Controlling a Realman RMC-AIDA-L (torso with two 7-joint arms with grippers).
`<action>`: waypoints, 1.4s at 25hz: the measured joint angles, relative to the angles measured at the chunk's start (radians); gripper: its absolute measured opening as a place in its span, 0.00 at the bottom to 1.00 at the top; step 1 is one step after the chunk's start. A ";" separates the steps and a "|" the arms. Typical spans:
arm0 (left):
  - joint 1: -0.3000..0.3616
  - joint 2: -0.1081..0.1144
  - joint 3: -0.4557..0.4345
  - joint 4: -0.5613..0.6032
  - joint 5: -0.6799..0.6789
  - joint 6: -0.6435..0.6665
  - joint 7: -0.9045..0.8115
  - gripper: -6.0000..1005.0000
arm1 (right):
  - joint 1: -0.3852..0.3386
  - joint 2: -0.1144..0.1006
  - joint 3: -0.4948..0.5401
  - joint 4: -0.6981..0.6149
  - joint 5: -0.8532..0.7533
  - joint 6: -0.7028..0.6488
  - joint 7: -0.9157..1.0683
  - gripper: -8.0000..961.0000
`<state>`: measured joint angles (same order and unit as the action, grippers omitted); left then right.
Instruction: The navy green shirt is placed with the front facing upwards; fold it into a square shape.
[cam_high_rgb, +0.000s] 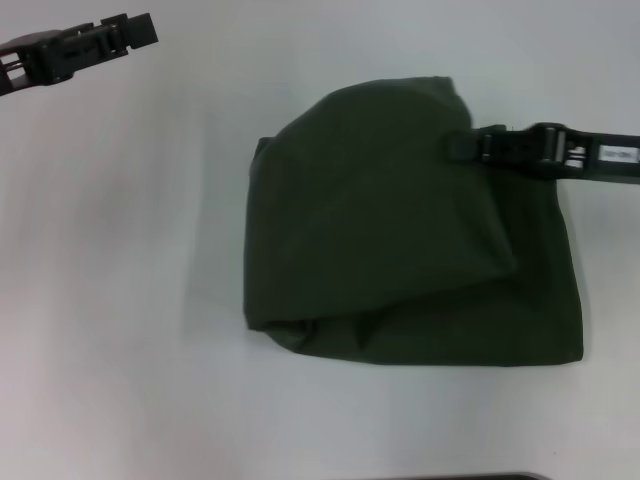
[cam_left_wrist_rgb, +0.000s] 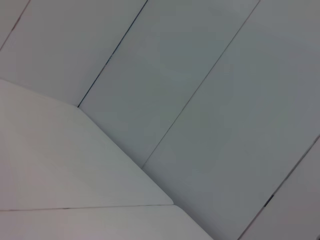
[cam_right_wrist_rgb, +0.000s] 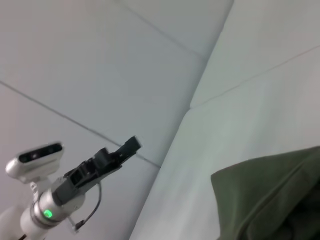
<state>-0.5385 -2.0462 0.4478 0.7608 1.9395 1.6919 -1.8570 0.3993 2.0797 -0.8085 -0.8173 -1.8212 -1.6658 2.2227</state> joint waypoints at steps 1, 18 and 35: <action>0.000 0.000 0.000 0.000 0.000 0.000 0.000 0.68 | -0.011 -0.002 0.011 0.000 0.000 -0.002 -0.005 0.08; -0.003 -0.005 0.004 -0.015 0.008 -0.016 -0.010 0.68 | -0.145 -0.045 0.118 0.005 -0.013 -0.047 -0.053 0.08; -0.005 -0.007 0.008 -0.015 0.010 -0.023 -0.020 0.69 | -0.179 -0.035 0.237 0.012 -0.183 -0.070 -0.070 0.09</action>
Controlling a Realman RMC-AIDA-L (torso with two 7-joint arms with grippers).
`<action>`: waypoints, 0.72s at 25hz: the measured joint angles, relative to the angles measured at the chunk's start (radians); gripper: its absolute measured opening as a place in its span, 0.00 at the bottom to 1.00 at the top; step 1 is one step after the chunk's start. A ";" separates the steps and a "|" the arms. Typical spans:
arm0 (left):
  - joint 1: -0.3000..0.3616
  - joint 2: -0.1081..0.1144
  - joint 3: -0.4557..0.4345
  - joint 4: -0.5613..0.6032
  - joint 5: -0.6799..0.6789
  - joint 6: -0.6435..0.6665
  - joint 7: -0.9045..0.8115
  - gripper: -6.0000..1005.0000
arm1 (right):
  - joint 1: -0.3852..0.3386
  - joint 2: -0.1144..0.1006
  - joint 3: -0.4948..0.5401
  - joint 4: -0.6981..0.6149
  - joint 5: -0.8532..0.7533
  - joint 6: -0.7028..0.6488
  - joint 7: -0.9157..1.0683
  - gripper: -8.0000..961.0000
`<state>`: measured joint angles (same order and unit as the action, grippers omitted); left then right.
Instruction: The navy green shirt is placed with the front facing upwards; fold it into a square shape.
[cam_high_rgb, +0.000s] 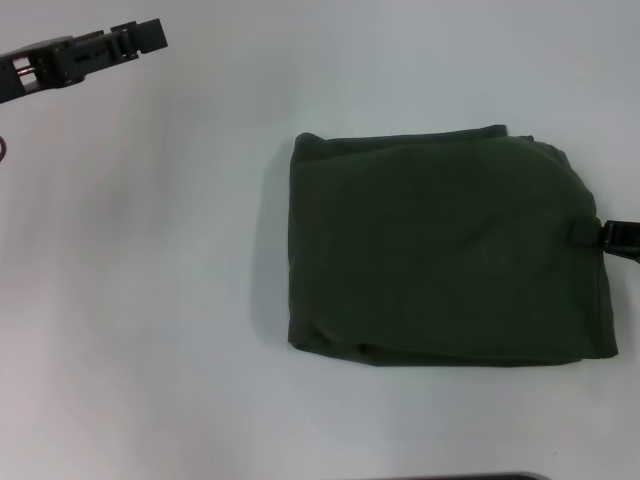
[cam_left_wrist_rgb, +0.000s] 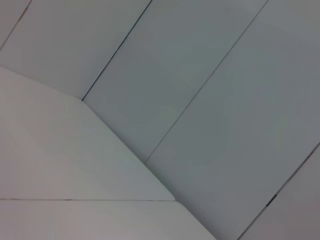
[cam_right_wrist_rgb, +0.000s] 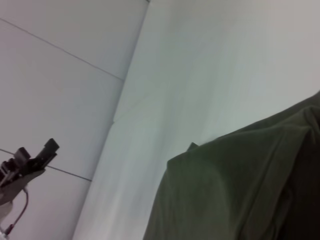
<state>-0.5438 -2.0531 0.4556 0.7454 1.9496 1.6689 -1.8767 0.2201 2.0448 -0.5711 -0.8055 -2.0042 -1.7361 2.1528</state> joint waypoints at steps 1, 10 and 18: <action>0.000 0.000 0.000 0.000 0.000 0.000 0.000 0.69 | 0.001 0.000 0.002 0.000 -0.007 0.003 0.000 0.09; 0.001 -0.001 -0.003 0.000 0.001 -0.005 -0.002 0.69 | 0.001 -0.003 0.020 0.002 -0.040 0.037 -0.001 0.09; 0.001 -0.001 -0.001 0.000 0.001 -0.016 -0.002 0.69 | 0.030 -0.016 0.023 0.064 -0.061 0.061 -0.018 0.09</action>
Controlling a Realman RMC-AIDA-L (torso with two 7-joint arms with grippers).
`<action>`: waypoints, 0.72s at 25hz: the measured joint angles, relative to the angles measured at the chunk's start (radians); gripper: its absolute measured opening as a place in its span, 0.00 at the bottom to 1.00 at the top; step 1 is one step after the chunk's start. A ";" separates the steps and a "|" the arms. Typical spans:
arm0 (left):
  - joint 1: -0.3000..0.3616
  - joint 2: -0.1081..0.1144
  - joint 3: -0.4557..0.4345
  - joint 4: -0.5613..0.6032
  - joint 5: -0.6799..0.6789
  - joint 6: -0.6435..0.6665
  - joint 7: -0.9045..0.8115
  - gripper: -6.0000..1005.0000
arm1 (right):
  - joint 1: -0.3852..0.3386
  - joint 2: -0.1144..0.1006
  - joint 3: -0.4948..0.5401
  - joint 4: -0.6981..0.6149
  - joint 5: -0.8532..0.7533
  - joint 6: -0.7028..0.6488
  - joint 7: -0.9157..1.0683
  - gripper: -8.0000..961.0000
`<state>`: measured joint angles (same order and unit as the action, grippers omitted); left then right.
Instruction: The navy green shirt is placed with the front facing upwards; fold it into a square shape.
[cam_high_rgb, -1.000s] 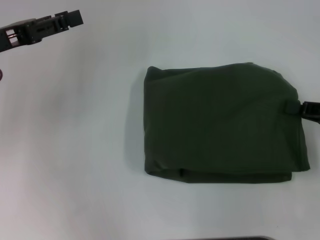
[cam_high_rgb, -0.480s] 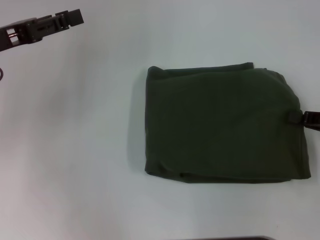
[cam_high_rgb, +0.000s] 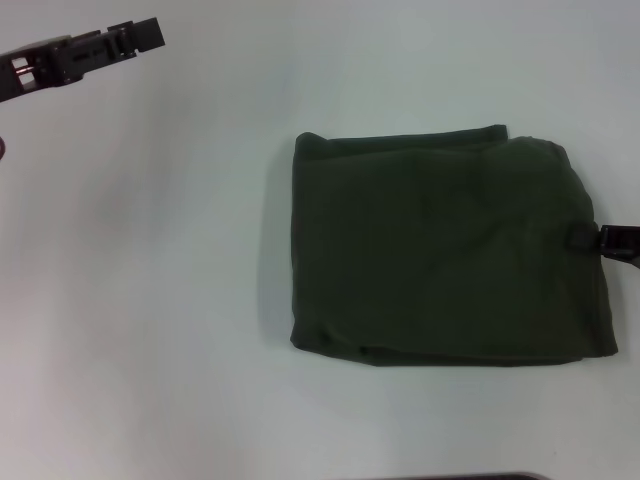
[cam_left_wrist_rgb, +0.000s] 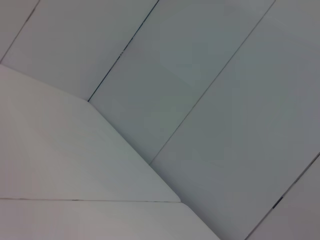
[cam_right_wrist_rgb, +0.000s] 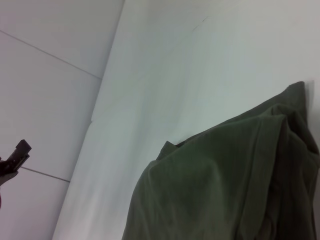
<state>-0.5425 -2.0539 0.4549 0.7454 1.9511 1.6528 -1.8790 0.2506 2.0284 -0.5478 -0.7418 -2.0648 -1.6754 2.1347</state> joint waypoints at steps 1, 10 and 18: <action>0.000 0.000 0.000 0.000 0.000 0.000 0.000 0.69 | 0.002 -0.002 -0.002 0.004 0.000 0.000 -0.003 0.09; 0.003 0.003 -0.003 -0.001 -0.004 -0.012 0.001 0.69 | 0.022 -0.021 0.000 0.055 -0.022 0.000 -0.022 0.09; 0.003 0.005 -0.001 -0.002 -0.007 -0.012 0.005 0.69 | 0.004 -0.038 0.076 0.054 -0.023 0.023 -0.021 0.44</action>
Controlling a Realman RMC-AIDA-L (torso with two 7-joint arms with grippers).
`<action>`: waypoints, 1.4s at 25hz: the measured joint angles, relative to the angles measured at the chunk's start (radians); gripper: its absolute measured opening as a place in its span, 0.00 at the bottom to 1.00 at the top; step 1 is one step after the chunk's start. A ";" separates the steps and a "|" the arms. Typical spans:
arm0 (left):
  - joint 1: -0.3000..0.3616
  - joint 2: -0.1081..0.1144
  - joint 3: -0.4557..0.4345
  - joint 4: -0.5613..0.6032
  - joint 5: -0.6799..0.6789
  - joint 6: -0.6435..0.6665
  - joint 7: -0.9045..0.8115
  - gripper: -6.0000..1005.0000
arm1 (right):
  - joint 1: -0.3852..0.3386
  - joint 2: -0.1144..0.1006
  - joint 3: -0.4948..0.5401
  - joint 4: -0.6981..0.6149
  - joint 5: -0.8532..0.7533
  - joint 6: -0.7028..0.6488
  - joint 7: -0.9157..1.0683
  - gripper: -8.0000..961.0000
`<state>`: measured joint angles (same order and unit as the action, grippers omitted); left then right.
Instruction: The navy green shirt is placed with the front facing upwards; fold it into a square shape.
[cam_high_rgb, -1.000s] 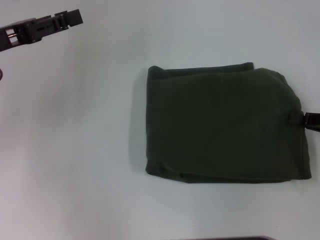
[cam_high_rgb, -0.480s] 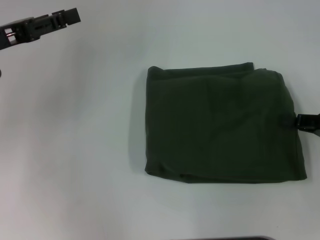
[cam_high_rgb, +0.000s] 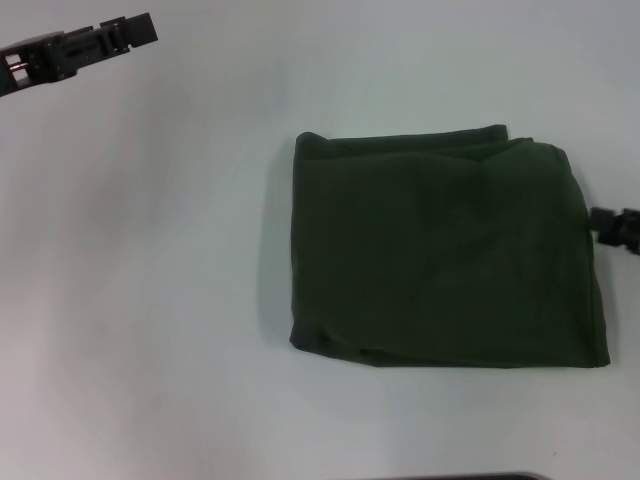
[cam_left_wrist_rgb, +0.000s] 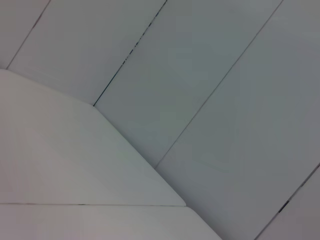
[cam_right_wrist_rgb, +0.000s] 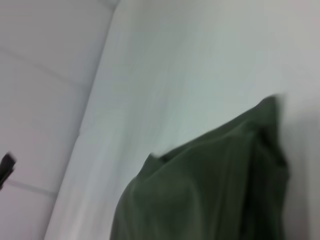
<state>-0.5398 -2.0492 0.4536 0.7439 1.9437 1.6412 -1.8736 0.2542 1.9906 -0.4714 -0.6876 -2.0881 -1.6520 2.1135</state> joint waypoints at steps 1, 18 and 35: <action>0.000 0.000 0.001 0.000 0.000 0.000 0.000 0.69 | -0.003 -0.003 0.017 0.000 0.000 0.001 -0.001 0.49; -0.005 -0.010 0.070 0.000 0.006 -0.002 0.056 0.69 | 0.102 -0.053 0.126 -0.018 -0.030 -0.084 0.048 0.95; -0.012 -0.011 0.068 0.002 0.000 -0.013 0.081 0.70 | 0.196 -0.075 0.094 0.062 -0.131 0.029 0.191 0.94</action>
<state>-0.5514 -2.0602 0.5218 0.7460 1.9434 1.6284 -1.7922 0.4507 1.9158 -0.3777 -0.6253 -2.2195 -1.6234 2.3046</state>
